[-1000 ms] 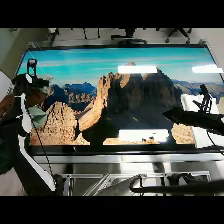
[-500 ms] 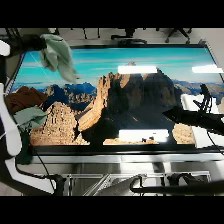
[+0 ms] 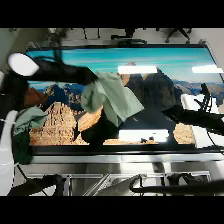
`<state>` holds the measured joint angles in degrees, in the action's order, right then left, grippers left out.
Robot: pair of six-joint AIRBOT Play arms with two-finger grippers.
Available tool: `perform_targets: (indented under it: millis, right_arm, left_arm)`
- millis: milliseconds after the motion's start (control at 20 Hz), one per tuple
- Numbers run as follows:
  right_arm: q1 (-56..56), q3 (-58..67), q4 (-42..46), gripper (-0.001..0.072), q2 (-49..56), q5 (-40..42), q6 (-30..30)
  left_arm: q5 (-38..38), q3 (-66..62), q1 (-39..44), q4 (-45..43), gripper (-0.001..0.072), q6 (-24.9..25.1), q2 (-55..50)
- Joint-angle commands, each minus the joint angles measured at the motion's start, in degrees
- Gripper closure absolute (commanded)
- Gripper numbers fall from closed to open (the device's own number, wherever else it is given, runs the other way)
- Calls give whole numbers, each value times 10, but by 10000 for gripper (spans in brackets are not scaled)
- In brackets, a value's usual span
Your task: Fold the shirts.
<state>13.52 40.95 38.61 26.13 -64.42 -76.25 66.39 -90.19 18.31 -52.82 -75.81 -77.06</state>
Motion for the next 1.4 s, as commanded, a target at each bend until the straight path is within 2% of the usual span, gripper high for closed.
perform_targets:
  millis: [0, 100, 200, 250, 300, 350, 400, 550, 650, 700, 750, 850, 1050, 1200, 1350]
  right_arm:
    - [0, 0, -3, 690, 0, -2, 0]
    - [0, 0, -3, 691, 0, -18, 0]
    - [0, 0, -3, 690, 0, -42, 0]
    - [0, 0, -3, 683, 0, -54, 0]
    - [0, 0, -3, 643, 0, -65, 0]
    - [0, 0, -3, 476, 0, -72, 0]
    - [0, 0, -3, 387, 0, -78, 0]
    - [-1, 0, -3, 387, 0, -81, 21]
    - [-2, -1, -3, 386, 0, -93, 38]
    - [-2, -4, -3, 346, 0, -95, 46]
    - [-2, -11, -3, 220, 0, -90, 53]
    - [-2, -34, -2, 212, 7, -78, 68]
    - [-2, -80, -3, 212, 55, -24, 101]
    - [-2, -80, -21, 212, 130, 30, 158]
    - [-11, -80, -75, 213, 227, 55, 223]
  left_arm:
    - [-58, 100, 84, 21, 693, -13, -20]
    - [-86, 116, 100, 48, 685, -38, -40]
    - [-81, 104, 86, 66, 668, -38, -46]
    - [-60, 84, 68, 64, 336, -38, -45]
    - [-23, 53, 42, 64, 5, -52, -45]
    - [20, 25, 15, 64, 14, -72, -45]
    - [81, -8, -19, 63, 14, -85, -45]
    - [237, -49, -108, 59, 14, -108, -40]
    - [275, 13, -139, 41, 14, -112, -1]
    - [267, 69, -144, 31, 14, -112, 29]
    - [243, 128, -143, 27, 14, -104, 59]
    - [156, 266, -118, 30, 14, -99, 118]
    - [-97, 493, 14, 57, 14, -91, 176]
    - [-266, 555, 102, 111, 14, -91, 148]
    - [-320, 542, 137, 123, 14, -91, 80]
